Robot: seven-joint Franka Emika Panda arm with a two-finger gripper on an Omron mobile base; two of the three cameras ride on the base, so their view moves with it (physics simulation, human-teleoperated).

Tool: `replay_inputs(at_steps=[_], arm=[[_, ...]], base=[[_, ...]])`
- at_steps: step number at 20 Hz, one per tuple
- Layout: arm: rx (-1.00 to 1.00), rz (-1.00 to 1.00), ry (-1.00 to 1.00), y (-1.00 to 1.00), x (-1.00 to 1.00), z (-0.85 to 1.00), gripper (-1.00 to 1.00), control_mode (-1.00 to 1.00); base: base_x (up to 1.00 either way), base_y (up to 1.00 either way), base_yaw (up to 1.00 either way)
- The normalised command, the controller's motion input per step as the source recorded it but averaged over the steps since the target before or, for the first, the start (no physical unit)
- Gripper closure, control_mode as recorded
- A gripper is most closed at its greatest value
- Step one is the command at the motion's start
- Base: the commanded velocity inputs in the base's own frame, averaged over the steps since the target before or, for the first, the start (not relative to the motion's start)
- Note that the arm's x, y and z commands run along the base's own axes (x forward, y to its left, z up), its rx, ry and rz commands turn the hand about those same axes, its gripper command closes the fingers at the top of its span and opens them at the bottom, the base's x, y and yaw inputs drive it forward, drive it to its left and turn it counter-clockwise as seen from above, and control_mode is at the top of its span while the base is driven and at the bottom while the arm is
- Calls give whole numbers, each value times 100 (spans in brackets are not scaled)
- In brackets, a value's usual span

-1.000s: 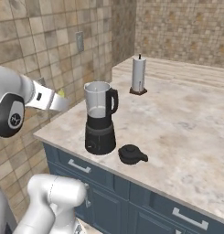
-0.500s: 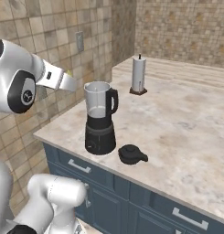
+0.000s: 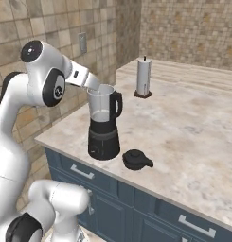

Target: Grab the onion and lemon wedge from the fridge, place them in the blender, close the lid, and turn on the blender to create a marinade.

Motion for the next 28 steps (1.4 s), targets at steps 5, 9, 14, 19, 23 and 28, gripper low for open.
replay_inputs(at_steps=[5,9,14,19,23,28], arm=[[2,0,0,-10,55,-44,100,-100],[1,0,0,-1,48,-37,100,-100],[0,4,0,5,42,-12,100,-100],[0,5,0,10,45,-10,100,-100],[0,4,6,12,32,-14,100,-100],[0,0,14,1,11,-21,100,-100]], base=[[0,0,0],[0,0,0],[0,0,0],[0,0,0],[0,0,0],[0,0,0]])
